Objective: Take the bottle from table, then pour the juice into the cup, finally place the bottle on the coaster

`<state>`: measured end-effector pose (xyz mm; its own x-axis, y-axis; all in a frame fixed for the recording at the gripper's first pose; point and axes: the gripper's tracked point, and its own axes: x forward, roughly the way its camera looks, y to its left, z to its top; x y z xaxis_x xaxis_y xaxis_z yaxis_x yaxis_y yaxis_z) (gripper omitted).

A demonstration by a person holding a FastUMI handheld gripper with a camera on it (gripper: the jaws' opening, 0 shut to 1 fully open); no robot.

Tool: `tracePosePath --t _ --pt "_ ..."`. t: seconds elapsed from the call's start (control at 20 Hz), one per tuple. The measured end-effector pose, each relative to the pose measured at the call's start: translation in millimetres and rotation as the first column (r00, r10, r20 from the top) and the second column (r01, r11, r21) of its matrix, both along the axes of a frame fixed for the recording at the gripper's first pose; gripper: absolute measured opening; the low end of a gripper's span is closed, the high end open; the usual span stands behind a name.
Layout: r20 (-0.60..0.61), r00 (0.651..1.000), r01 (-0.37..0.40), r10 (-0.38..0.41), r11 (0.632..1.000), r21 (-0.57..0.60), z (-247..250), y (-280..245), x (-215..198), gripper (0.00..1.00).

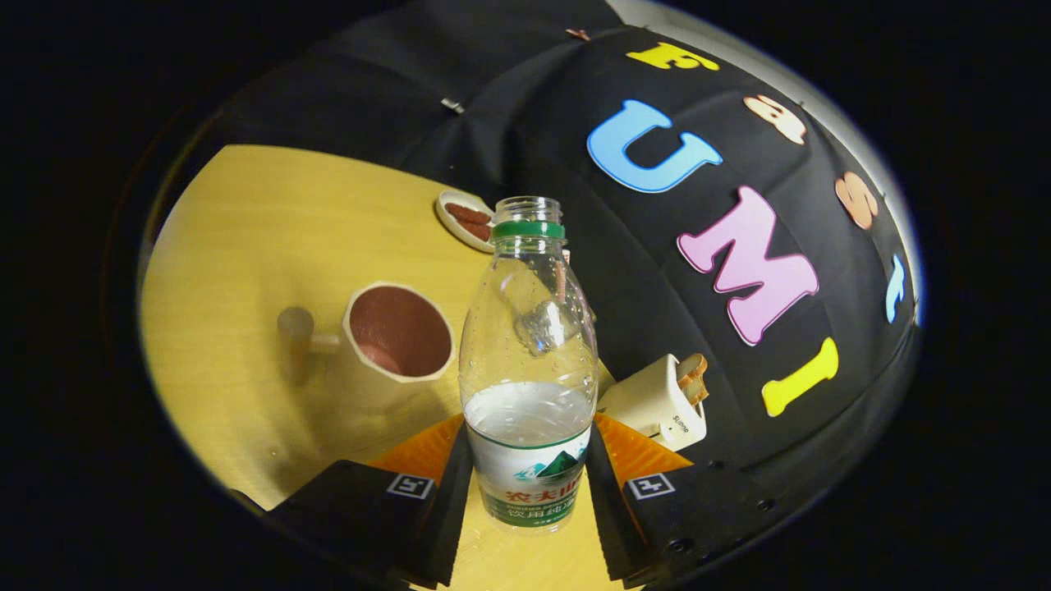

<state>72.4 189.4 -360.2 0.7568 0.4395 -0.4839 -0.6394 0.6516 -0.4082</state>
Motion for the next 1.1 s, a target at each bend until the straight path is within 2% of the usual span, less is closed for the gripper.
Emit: tracePosePath --t 0.15,0.5,0.9,1.0,1.1 --pt "-0.064 0.997 0.055 -0.044 0.982 0.180 17.6 3.5 0.3 0.71" --pt "-0.166 0.982 0.155 -0.085 0.868 0.472 51.0 4.3 14.9 0.72" --pt "-0.189 0.970 0.241 -0.155 0.727 0.643 51.4 -2.5 69.2 0.72" --pt "-0.197 0.966 0.259 -0.170 0.703 0.662 41.1 -4.4 81.9 0.72" --pt "-0.195 0.963 0.268 -0.183 0.698 0.664 27.9 -5.1 93.2 0.72"
